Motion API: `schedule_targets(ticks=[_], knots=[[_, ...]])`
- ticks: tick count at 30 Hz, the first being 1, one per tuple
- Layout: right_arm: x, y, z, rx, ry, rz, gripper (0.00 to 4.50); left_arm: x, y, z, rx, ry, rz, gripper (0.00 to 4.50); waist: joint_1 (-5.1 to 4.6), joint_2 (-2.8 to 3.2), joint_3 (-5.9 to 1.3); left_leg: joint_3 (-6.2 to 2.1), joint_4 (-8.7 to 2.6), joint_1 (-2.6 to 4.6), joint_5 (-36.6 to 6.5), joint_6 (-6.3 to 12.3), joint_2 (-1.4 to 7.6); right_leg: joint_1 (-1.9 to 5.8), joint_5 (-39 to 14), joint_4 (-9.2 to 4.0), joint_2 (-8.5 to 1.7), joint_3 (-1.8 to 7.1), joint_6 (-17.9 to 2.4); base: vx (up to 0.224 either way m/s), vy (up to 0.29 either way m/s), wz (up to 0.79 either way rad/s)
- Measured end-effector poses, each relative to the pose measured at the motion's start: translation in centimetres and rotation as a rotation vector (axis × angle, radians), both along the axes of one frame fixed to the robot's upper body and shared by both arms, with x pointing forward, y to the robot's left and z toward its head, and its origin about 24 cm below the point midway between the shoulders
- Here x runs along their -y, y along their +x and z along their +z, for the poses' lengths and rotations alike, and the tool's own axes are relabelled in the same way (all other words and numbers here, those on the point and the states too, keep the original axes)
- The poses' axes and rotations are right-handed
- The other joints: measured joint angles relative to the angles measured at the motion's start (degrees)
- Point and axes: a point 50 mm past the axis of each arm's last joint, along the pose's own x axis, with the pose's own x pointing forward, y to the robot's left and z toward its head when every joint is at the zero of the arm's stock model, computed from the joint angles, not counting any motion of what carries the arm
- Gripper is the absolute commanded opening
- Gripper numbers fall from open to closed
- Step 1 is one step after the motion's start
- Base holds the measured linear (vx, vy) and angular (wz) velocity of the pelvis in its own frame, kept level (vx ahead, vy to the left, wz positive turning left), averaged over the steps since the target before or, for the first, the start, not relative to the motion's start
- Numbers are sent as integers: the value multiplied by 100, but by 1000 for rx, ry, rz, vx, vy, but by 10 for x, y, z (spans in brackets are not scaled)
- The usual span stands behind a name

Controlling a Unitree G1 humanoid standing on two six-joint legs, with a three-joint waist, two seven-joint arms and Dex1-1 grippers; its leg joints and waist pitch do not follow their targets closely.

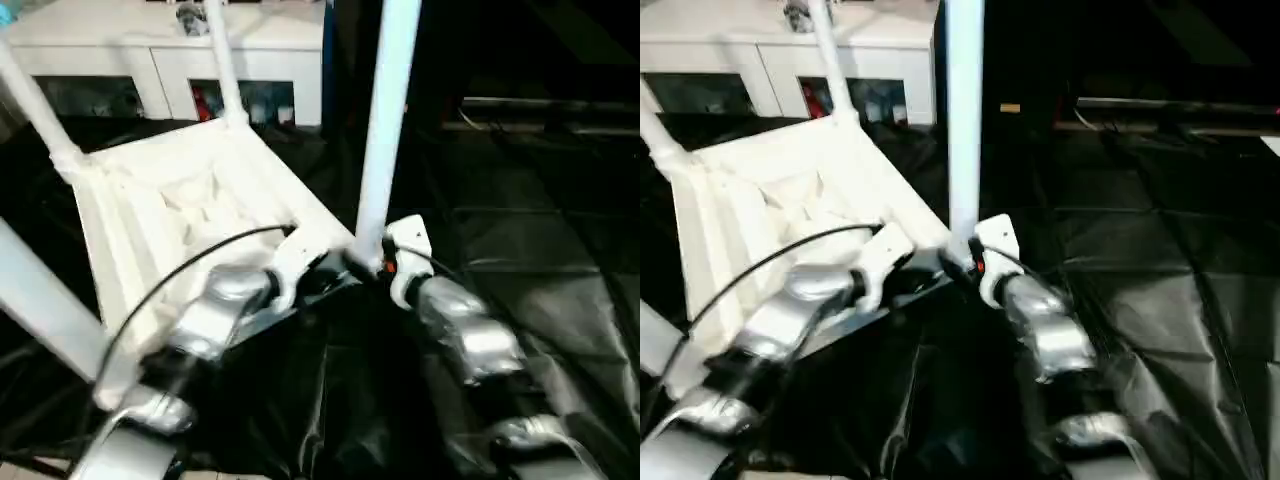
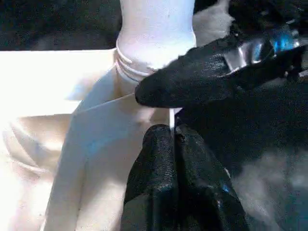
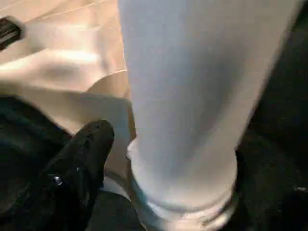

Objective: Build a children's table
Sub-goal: Rotate leg to tighten

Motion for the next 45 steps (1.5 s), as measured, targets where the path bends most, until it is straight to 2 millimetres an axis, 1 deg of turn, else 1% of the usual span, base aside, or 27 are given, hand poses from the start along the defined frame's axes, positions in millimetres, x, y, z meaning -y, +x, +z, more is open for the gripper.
schedule_targets(ticks=[4,7,9,10,12,13,14,16,18,19,20,23,26,31,33,35,39,42,44,45], knots=[[5,-7,4,-5,-40,160,428,-7,-8,1,-19,2,-91,0,106,-1,0,3,2,-1,0,-2,0,3,0,0,-2,0,0,0,0,0],[10,-16,5,-14,-65,266,428,-16,-14,0,-44,2,-145,0,137,-1,0,3,3,-1,2,2,0,4,0,-1,-2,2,1,0,0,0],[11,-17,5,-22,-62,294,428,-17,-15,1,-50,3,-163,0,160,-1,0,4,4,-3,5,6,0,2,0,0,-2,2,1,0,0,0],[12,-19,7,-27,-65,322,402,-18,-16,1,-54,8,-180,0,178,-1,0,4,5,-2,5,6,0,3,0,0,-2,2,1,0,0,0],[13,-22,9,-39,-70,367,402,-20,-19,2,-64,11,-212,0,213,-1,0,5,4,-2,5,6,0,2,0,1,-2,2,1,0,0,0],[13,-24,9,-45,-64,392,377,-21,-21,2,-76,8,-229,0,242,-1,0,5,4,-1,5,6,0,2,-1,2,-2,2,1,0,0,0],[12,-25,9,-50,-63,404,377,-22,-21,2,-82,9,-235,0,256,-1,0,5,5,-1,5,6,0,2,-1,2,-2,2,1,0,0,0],[12,-26,9,-57,-60,416,359,-25,-22,2,-90,12,-249,0,266,-1,0,6,5,-1,5,4,1,2,0,3,-3,2,1,0,0,0],[12,-27,10,-61,-61,431,355,-27,-24,3,-96,14,-265,0,270,-1,0,6,5,-1,7,-2,1,3,0,3,-3,2,1,0,0,0],[13,-28,10,-66,-62,445,334,-28,-25,3,-102,10,-273,0,271,-1,0,6,5,-1,7,-3,0,3,0,3,-3,2,1,0,0,0],[12,-29,10,-70,-62,456,324,-29,-26,2,-108,10,-277,0,271,-2,0,6,5,-1,7,-3,1,3,0,3,-3,2,1,0,0,0],[13,-33,8,-84,-62,476,313,-30,-29,2,-127,13,-298,0,288,-2,0,6,5,-2,7,-3,0,4,0,3,-3,2,1,0,0,0],[14,-36,8,-95,-64,495,276,-29,-30,2,-137,15,-314,0,292,-2,0,6,5,0,6,-5,0,8,0,3,-3,2,1,0,0,0],[12,-37,7,-96,-52,494,265,-29,-30,1,-142,13,-310,0,290,-2,0,6,5,0,4,-22,0,8,0,6,-3,2,1,0,0,0],[12,-37,5,-91,-46,473,264,-28,-30,0,-141,13,-297,0,288,-3,-1,6,5,0,4,-23,1,10,0,6,-3,2,1,0,0,0],[11,-34,3,-82,-32,414,263,-27,-27,-1,-130,9,-263,0,266,-5,-2,6,5,6,6,-25,0,15,0,7,-3,3,0,0,0,0],[9,-24,-3,-62,24,195,263,-16,-14,-1,-86,19,-160,0,234,-7,-3,5,5,21,8,-32,0,24,-7,6,-3,2,17,0,0,0],[4,-14,-7,-46,47,21,263,-6,-6,-3,-57,25,-71,0,167,-7,-3,3,5,29,11,-37,0,25,-7,4,-3,1,18,0,0,0],[-4,-5,-8,-32,46,-114,263,1,0,-2,-17,50,-8,0,87,-6,-3,2,5,30,12,-38,0,23,-7,4,-3,1,18,0,0,0],[-6,-3,-8,-28,46,-154,263,4,2,-2,-9,52,11,0,75,-6,-3,1,5,29,12,-38,0,23,-7,2,-3,0,19,0,0,0]])
